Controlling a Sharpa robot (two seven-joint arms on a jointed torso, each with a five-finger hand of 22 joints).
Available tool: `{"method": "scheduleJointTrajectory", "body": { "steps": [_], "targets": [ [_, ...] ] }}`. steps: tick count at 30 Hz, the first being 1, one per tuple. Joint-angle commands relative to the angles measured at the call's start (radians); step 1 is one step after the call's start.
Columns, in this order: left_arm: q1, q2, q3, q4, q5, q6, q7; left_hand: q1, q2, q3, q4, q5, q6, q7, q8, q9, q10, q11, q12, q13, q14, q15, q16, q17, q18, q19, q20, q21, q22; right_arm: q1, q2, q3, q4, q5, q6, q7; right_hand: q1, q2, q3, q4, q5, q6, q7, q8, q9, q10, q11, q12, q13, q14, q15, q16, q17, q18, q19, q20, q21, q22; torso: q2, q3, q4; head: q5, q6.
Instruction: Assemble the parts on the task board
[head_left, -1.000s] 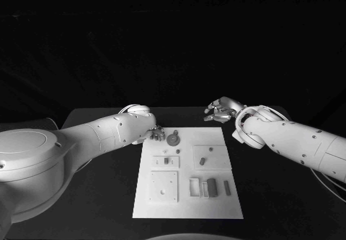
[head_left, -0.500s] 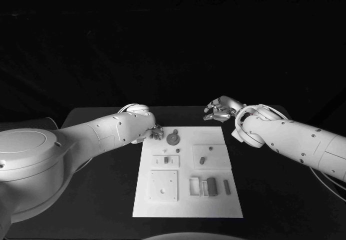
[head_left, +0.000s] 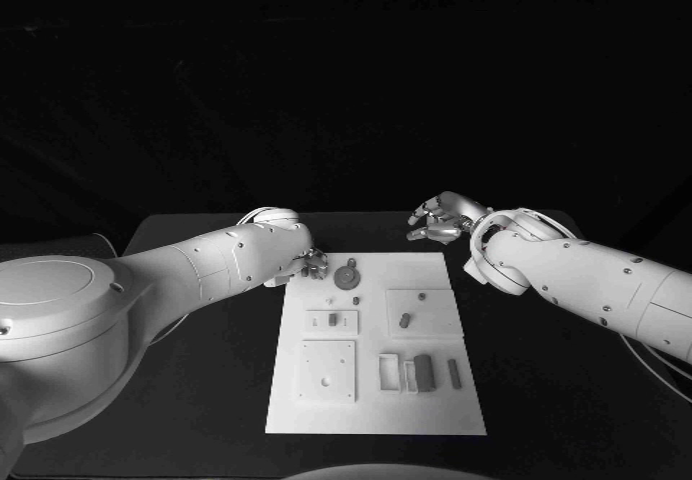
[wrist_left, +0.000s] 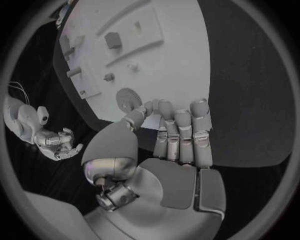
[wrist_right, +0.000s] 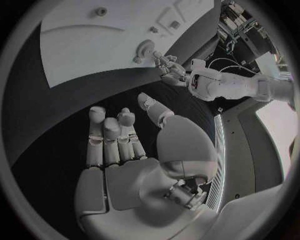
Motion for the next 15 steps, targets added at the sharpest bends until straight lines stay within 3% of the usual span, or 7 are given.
{"method": "scheduleJointTrajectory", "body": {
  "steps": [1,11,15],
  "targets": [
    [0.000,0.001,0.001,0.002,0.024,0.002,0.020,0.034,0.024,0.018,-0.015,0.005,0.008,0.003,-0.005,0.003,0.000,-0.001,0.008,-0.002,0.001,-0.006,0.006,-0.002,0.039,-0.001,-0.010,0.007,0.021,0.000,0.001,0.000,0.000,-0.005,0.017,0.001,-0.011,0.002,0.000,0.005,0.000,-0.002,0.008,-0.006,-0.001,-0.004,0.000,0.007,-0.001,0.002,-0.008,0.002,-0.001,0.016,-0.001,-0.007,-0.002,-0.002,0.000,0.0008,0.0002,0.000,0.000],
    [0.003,-0.034,0.003,0.044,0.118,-0.040,-0.002,0.073,0.032,0.058,-0.029,0.021,0.052,-0.010,-0.003,0.013,0.023,-0.013,0.016,-0.010,0.020,-0.015,0.016,-0.009,0.040,0.015,-0.015,0.021,0.021,0.000,-0.005,0.000,-0.005,-0.005,0.021,-0.001,-0.011,0.002,0.000,0.005,0.000,-0.002,0.008,-0.006,-0.001,-0.004,0.000,0.007,-0.001,0.002,-0.008,0.002,-0.001,0.016,-0.001,-0.007,-0.002,-0.002,-0.002,0.0009,0.0018,0.000,0.000],
    [0.013,-0.062,0.009,0.085,0.162,-0.047,-0.014,0.090,0.023,0.067,-0.036,0.031,0.069,-0.015,-0.003,0.017,0.034,-0.017,0.017,-0.014,0.029,-0.019,0.020,-0.011,0.040,0.023,-0.017,0.026,0.020,0.000,-0.007,0.000,-0.012,-0.005,0.023,-0.001,-0.011,0.002,0.000,0.005,0.000,-0.002,0.008,-0.006,-0.001,-0.004,0.000,0.007,-0.002,0.002,-0.008,0.002,-0.002,0.016,-0.001,-0.007,-0.002,-0.002,-0.002,0.0009,0.0032,0.002,0.002]
  ]
}}
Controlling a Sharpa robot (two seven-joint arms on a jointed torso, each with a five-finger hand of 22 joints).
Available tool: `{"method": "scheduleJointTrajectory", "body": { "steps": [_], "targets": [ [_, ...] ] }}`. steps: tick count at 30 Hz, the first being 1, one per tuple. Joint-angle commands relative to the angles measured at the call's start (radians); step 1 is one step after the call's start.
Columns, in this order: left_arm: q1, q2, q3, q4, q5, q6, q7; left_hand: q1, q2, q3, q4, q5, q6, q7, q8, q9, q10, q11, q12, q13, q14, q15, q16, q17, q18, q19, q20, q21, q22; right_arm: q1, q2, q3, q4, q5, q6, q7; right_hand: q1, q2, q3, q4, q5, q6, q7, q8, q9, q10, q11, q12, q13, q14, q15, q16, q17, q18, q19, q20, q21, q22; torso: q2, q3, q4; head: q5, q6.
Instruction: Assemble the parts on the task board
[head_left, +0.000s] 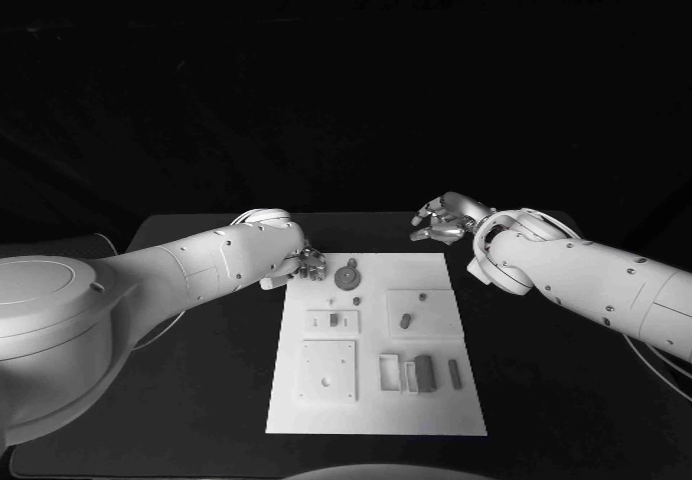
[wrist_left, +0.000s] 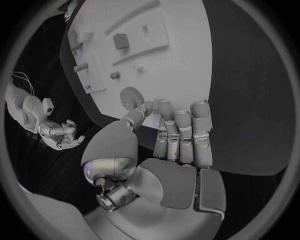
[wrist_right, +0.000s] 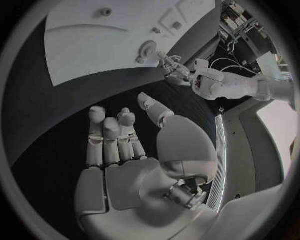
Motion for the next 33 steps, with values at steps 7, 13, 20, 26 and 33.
{"method": "scheduleJointTrajectory", "body": {
  "steps": [7,13,20,26,33],
  "targets": [
    [0.042,-0.099,0.001,0.177,0.113,-0.070,-0.063,0.060,0.041,0.054,-0.043,0.056,0.025,-0.003,0.001,0.006,0.022,-0.004,0.009,-0.005,0.028,-0.018,0.010,-0.005,0.039,0.019,-0.010,0.009,0.020,0.000,-0.005,0.000,-0.018,-0.005,0.019,0.000,-0.012,0.001,0.000,0.006,0.000,0.000,0.005,-0.006,-0.001,-0.004,0.000,0.004,-0.002,-0.002,-0.007,0.003,-0.002,0.016,0.000,-0.009,-0.002,-0.002,0.000,-0.0013,0.0033,0.004,0.004],
    [0.073,-0.188,0.000,0.321,0.108,-0.071,-0.107,0.057,0.044,0.051,-0.043,0.064,0.031,-0.005,0.001,0.009,0.027,-0.006,0.011,-0.006,0.033,-0.020,0.012,-0.005,0.039,0.023,-0.012,0.012,0.020,0.000,-0.012,0.000,-0.022,-0.006,0.022,-0.006,-0.013,0.001,0.000,0.007,0.000,0.000,0.005,-0.006,-0.001,-0.004,0.000,0.004,-0.002,-0.002,-0.007,0.003,-0.002,0.016,0.000,-0.008,-0.002,-0.002,-0.002,-0.0005,0.0064,0.006,0.004],
    [0.077,-0.243,-0.009,0.430,0.095,-0.066,-0.135,0.055,0.045,0.050,-0.044,0.069,0.034,-0.006,0.000,0.010,0.030,-0.007,0.013,-0.006,0.035,-0.022,0.014,-0.006,0.038,0.024,-0.012,0.013,0.020,0.000,-0.012,0.000,-0.023,-0.006,0.023,-0.007,-0.013,0.000,0.000,0.007,0.000,0.000,0.005,-0.006,-0.001,-0.004,0.000,0.004,-0.002,-0.002,-0.007,0.003,-0.002,0.016,0.000,-0.009,-0.002,-0.002,-0.004,0.0022,0.0126,0.004,-0.004],
    [0.068,-0.274,-0.010,0.493,0.063,-0.078,-0.148,0.050,0.047,0.051,-0.045,0.086,0.036,-0.007,-0.001,0.012,0.031,-0.008,0.013,-0.008,0.036,-0.023,0.014,-0.007,0.037,0.024,-0.012,0.012,0.019,0.000,-0.016,0.000,-0.025,-0.006,0.024,-0.007,-0.013,0.000,0.000,0.007,0.000,0.000,0.005,-0.006,-0.001,-0.004,0.000,0.004,-0.002,-0.002,-0.007,0.003,-0.002,0.016,0.000,-0.009,-0.002,-0.002,-0.003,0.0004,0.0133,0.005,-0.011],
    [0.038,-0.294,-0.010,0.527,0.058,-0.096,-0.149,0.044,0.044,0.048,-0.042,0.085,0.040,-0.008,-0.001,0.015,0.034,-0.009,0.014,-0.008,0.039,-0.024,0.016,-0.008,0.037,0.027,-0.013,0.012,0.018,0.000,-0.017,0.000,-0.025,-0.006,0.025,-0.007,-0.014,0.000,0.000,0.007,0.000,0.000,0.005,-0.006,-0.001,-0.004,0.000,0.004,-0.002,-0.002,-0.007,0.003,-0.002,0.016,0.000,-0.009,-0.002,-0.002,-0.003,0.0017,0.0143,0.006,-0.020]
  ]
}}
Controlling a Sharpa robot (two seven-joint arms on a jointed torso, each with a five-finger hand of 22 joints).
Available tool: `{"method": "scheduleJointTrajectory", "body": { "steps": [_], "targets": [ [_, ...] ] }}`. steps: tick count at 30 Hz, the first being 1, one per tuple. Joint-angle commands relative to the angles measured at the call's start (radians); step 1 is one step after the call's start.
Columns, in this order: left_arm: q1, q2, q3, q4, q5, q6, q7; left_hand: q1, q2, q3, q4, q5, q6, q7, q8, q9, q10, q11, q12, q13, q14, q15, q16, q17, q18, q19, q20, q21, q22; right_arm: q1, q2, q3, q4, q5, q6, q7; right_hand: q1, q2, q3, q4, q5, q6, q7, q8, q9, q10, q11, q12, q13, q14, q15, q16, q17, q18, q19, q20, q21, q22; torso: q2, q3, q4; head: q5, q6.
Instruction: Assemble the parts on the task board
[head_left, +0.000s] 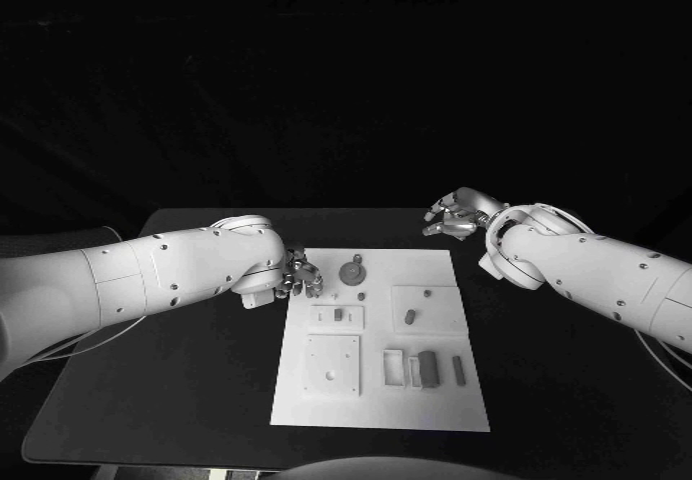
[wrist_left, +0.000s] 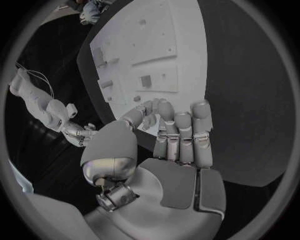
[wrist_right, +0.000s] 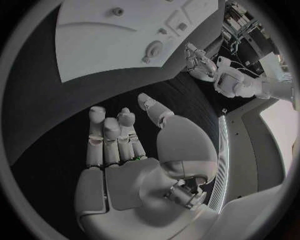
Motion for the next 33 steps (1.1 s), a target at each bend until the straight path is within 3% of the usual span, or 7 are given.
{"method": "scheduleJointTrajectory", "body": {
  "steps": [1,15,23,33],
  "targets": [
    [-0.012,-0.002,0.000,0.013,-0.021,-0.026,-0.012,0.039,0.048,0.045,-0.046,0.003,0.008,0.003,0.002,0.001,0.006,0.002,0.003,-0.001,0.019,-0.025,0.003,-0.001,0.037,0.007,-0.008,0.005,0.018,0.000,0.000,0.000,0.000,-0.006,0.014,0.002,-0.010,-0.004,0.000,0.007,0.000,-0.002,0.007,-0.006,-0.002,-0.006,0.002,0.004,-0.001,0.000,-0.005,0.003,-0.001,0.016,-0.002,-0.007,-0.002,-0.002,0.001,-0.0007,0.0016,0.001,-0.006],
    [-0.050,0.026,0.000,0.008,-0.047,-0.035,-0.019,0.032,0.048,0.044,-0.042,0.005,0.012,0.001,0.002,0.005,0.009,0.000,0.006,-0.001,0.023,-0.027,0.006,-0.001,0.037,0.011,-0.009,0.005,0.017,0.000,0.002,0.000,0.005,-0.007,0.013,0.002,-0.012,-0.004,-0.001,0.010,0.000,-0.002,0.007,-0.006,-0.002,-0.006,0.002,0.004,-0.002,0.000,-0.005,0.003,-0.002,0.016,-0.002,-0.007,-0.002,-0.002,0.001,0.0010,-0.0026,0.004,-0.015],
    [-0.056,0.032,0.000,0.005,-0.075,0.009,-0.027,0.027,0.046,0.043,-0.039,0.007,0.014,0.000,0.003,0.007,0.010,-0.001,0.008,-0.001,0.024,-0.028,0.008,-0.001,0.037,0.013,-0.009,0.006,0.017,0.000,0.000,0.000,0.006,-0.008,0.016,0.003,-0.011,-0.004,0.000,0.010,0.000,-0.002,0.007,-0.006,-0.002,-0.006,0.002,0.004,-0.002,0.000,-0.005,0.003,-0.002,0.016,-0.002,-0.007,-0.002,-0.002,0.001,0.0021,-0.0034,0.003,-0.020],
    [-0.058,0.032,0.000,0.003,-0.096,0.020,-0.033,0.024,0.042,0.042,-0.037,0.007,0.015,0.000,0.002,0.009,0.010,-0.001,0.009,-0.001,0.024,-0.029,0.009,-0.001,0.037,0.014,-0.010,0.006,0.017,0.000,-0.002,0.000,0.007,-0.007,0.020,0.003,-0.011,-0.004,0.000,0.010,0.000,-0.002,0.007,-0.006,-0.002,-0.006,0.002,0.005,-0.002,0.000,-0.005,0.003,-0.002,0.016,-0.002,-0.007,-0.002,-0.002,0.001,0.0012,-0.0022,0.002,-0.024]
  ]
}}
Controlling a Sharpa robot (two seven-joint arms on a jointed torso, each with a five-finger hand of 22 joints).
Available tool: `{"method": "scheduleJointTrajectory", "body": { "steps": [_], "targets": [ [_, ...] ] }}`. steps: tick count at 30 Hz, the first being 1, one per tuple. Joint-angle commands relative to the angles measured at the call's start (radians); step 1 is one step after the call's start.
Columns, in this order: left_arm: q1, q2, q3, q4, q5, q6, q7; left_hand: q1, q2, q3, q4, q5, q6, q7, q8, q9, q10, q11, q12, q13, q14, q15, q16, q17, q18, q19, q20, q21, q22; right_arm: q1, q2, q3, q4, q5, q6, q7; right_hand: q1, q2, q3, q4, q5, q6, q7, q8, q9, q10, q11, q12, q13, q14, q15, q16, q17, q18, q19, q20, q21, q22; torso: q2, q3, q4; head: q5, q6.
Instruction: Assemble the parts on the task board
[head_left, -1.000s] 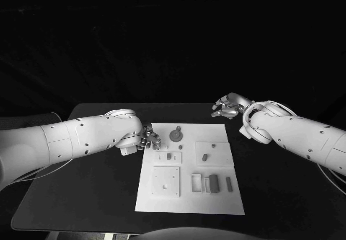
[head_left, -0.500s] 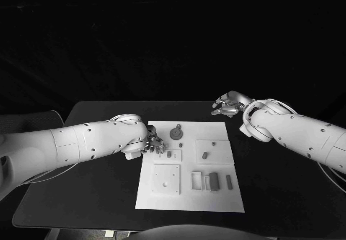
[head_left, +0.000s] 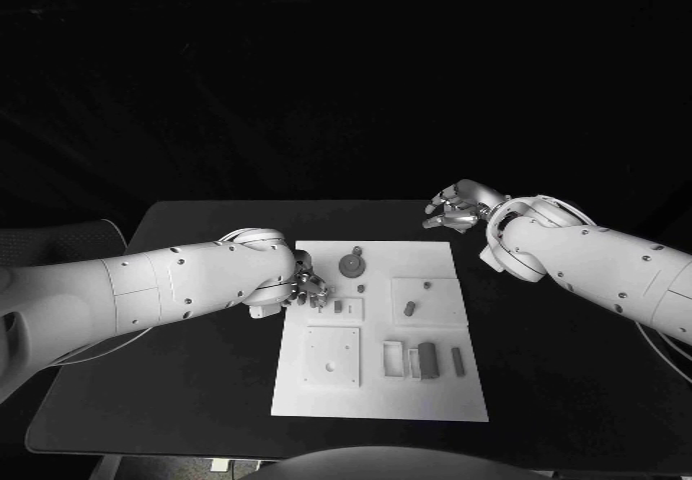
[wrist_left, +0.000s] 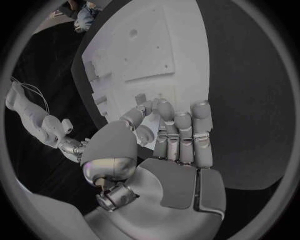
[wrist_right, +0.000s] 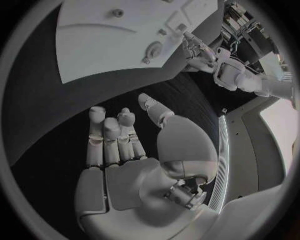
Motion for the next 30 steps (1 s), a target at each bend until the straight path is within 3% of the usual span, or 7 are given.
{"method": "scheduleJointTrajectory", "body": {
  "steps": [1,7,18,30],
  "targets": [
    [0.000,0.002,0.000,0.001,-0.022,0.028,-0.008,0.028,0.037,0.042,-0.037,0.006,0.008,0.000,0.003,0.001,0.005,0.000,0.005,-0.001,0.023,-0.028,0.004,-0.001,0.037,0.007,-0.010,0.006,0.018,0.000,0.000,0.000,0.002,-0.007,0.016,0.004,-0.007,0.000,0.000,0.005,0.000,-0.001,0.007,-0.006,-0.002,-0.006,0.002,0.005,-0.001,0.002,-0.007,0.003,-0.001,0.016,0.000,-0.009,-0.002,-0.001,0.000,-0.0005,0.0009,0.000,-0.001],
    [-0.004,0.004,0.000,-0.002,-0.034,0.032,-0.008,0.026,0.032,0.041,-0.035,0.007,0.010,-0.001,0.003,0.003,0.005,-0.001,0.007,-0.001,0.023,-0.029,0.005,-0.001,0.037,0.008,-0.011,0.007,0.018,0.000,0.000,0.000,0.002,-0.007,0.016,0.004,-0.007,0.000,0.000,0.005,0.000,-0.001,0.007,-0.006,-0.002,-0.006,0.002,0.005,-0.001,0.002,-0.007,0.004,-0.001,0.016,0.000,-0.009,-0.002,-0.001,0.000,-0.0016,0.0012,0.000,-0.002],
    [-0.015,0.017,0.000,-0.022,-0.032,0.034,-0.002,0.026,0.030,0.042,-0.034,0.007,0.012,-0.002,0.003,0.005,0.006,-0.002,0.008,-0.001,0.023,-0.030,0.006,-0.001,0.037,0.009,-0.011,0.007,0.018,0.000,0.000,0.000,0.006,-0.007,0.019,0.003,-0.007,0.001,0.000,0.005,0.000,-0.001,0.007,-0.006,-0.002,-0.006,0.002,0.005,-0.002,0.002,-0.007,0.004,-0.001,0.016,0.000,-0.009,-0.002,-0.001,0.000,-0.0007,-0.0003,0.000,-0.005],
    [-0.016,0.020,0.001,-0.023,-0.033,0.033,0.003,0.027,0.027,0.043,-0.032,0.009,0.017,-0.004,0.005,0.007,0.008,-0.003,0.012,0.000,0.025,-0.031,0.009,-0.001,0.036,0.011,-0.011,0.007,0.018,0.000,0.001,0.000,0.006,-0.007,0.020,0.003,-0.007,0.001,0.000,0.005,0.000,-0.001,0.007,-0.006,-0.002,-0.007,0.002,0.005,-0.002,0.001,-0.007,0.004,-0.001,0.016,0.000,-0.009,-0.002,-0.001,0.000,0.0007,0.0000,-0.002,-0.006]
  ]
}}
